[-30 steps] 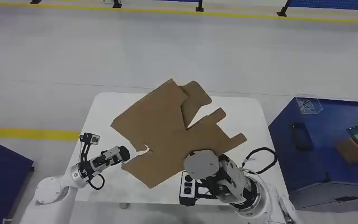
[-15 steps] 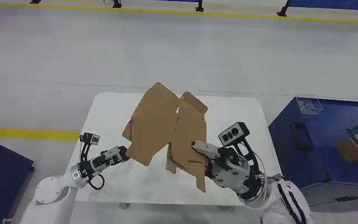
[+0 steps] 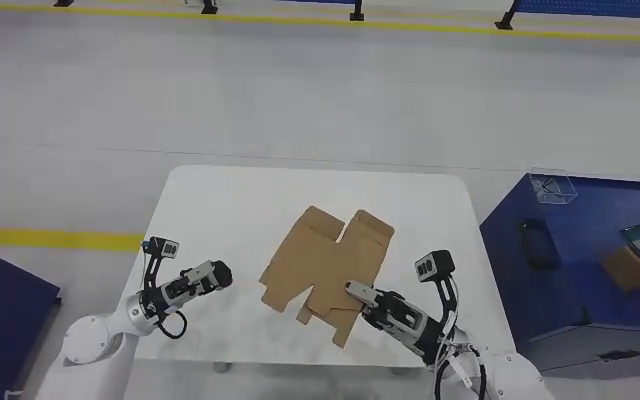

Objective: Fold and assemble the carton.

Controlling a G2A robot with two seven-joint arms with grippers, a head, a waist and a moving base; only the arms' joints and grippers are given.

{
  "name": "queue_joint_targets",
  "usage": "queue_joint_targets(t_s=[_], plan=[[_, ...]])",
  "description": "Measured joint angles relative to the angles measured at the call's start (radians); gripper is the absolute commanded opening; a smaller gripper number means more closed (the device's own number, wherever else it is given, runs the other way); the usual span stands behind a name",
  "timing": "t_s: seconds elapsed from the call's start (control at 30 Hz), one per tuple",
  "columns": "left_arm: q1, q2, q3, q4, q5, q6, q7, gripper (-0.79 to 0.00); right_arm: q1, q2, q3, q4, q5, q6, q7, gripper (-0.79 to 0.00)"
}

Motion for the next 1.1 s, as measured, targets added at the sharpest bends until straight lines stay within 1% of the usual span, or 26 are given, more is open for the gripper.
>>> queue_joint_targets(t_s=[0.1, 0.13, 0.17, 0.2, 0.27, 0.3, 0.4, 0.43, 0.5, 0.6, 0.67, 0.7, 0.73, 0.77, 0.8, 0.83, 0.93, 1.03, 1.1], plan=[[0.001, 0.0, 0.0, -0.002, -0.005, 0.005, 0.005, 0.0, 0.0, 0.0, -0.001, 0.001, 0.0, 0.001, 0.0, -0.785], [0.001, -0.001, -0.003, -0.007, -0.023, 0.023, 0.013, 0.0, -0.001, 0.0, -0.006, 0.004, 0.005, 0.006, 0.004, -0.785], [-0.001, 0.0, -0.007, -0.013, -0.053, 0.057, 0.015, 0.0, 0.001, 0.0, -0.012, 0.008, 0.012, 0.013, 0.014, -0.785], [-0.01, 0.003, -0.016, -0.022, -0.099, 0.114, 0.001, 0.0, 0.006, 0.001, -0.017, 0.015, 0.008, 0.02, 0.035, -0.785], [-0.028, 0.008, -0.031, -0.031, -0.161, 0.198, -0.043, 0.0, 0.015, 0.004, -0.02, 0.024, -0.029, 0.033, 0.072, -0.785], [-0.041, 0.012, -0.037, -0.031, -0.189, 0.258, -0.068, 0.0, 0.019, 0.007, -0.02, 0.025, -0.056, 0.042, 0.098, -0.785], [-0.081, 0.023, -0.028, -0.045, -0.165, 0.387, -0.145, 0.0, 0.027, 0.014, -0.016, 0.015, -0.108, 0.06, 0.17, -0.785], [-0.089, 0.026, -0.021, -0.053, -0.147, 0.416, -0.17, 0.0, 0.029, 0.016, -0.012, 0.01, -0.119, 0.064, 0.192, -0.785], [-0.098, 0.031, -0.003, -0.076, -0.102, 0.453, -0.214, 0.0, 0.03, 0.022, -0.001, -0.005, -0.152, 0.072, 0.237, -0.785], [-0.086, 0.037, 0.032, -0.112, -0.027, 0.453, -0.255, 0.0, 0.027, 0.027, 0.014, -0.022, -0.171, 0.076, 0.274, -0.785], [-0.072, 0.038, 0.052, -0.129, -0.01, 0.452, -0.277, 0.0, 0.025, 0.029, 0.022, -0.028, -0.174, 0.078, 0.287, -0.785], [-0.063, 0.039, 0.063, -0.138, -0.019, 0.458, -0.291, -0.089, 0.023, 0.031, 0.025, -0.031, -0.176, 0.082, 0.294, -0.785], [-0.057, 0.039, 0.069, -0.144, -0.028, 0.461, -0.302, -0.234, 0.023, 0.032, 0.028, -0.032, -0.18, 0.086, 0.299, -0.785], [-0.052, 0.04, 0.073, -0.152, -0.033, 0.462, -0.312, -0.317, 0.023, 0.033, 0.029, -0.032, -0.183, 0.09, 0.303, -0.785], [-0.045, 0.041, 0.079, -0.161, -0.04, 0.461, -0.326, -0.36, 0.023, 0.034, 0.03, -0.03, -0.182, 0.097, 0.305, -0.785], [-0.04, 0.041, 0.083, -0.166, -0.054, 0.464, -0.339, -0.385, 0.024, 0.034, 0.03, -0.029, -0.185, 0.103, 0.306, -0.785], [-0.028, 0.041, 0.092, -0.179, -0.122, 0.469, -0.377, -0.397, 0.027, 0.037, 0.019, -0.034, -0.217, 0.116, 0.311, -0.785], [-0.02, 0.042, 0.095, -0.185, -0.132, 0.438, -0.357, -0.413, 0.031, 0.038, 0.001, -0.04, -0.228, 0.123, 0.309, -0.785], [-0.015, 0.041, 0.106, -0.188, -0.144, 0.428, -0.346, -0.443, 0.037, 0.038, -0.011, -0.041, -0.247, 0.126, 0.306, -0.785]])
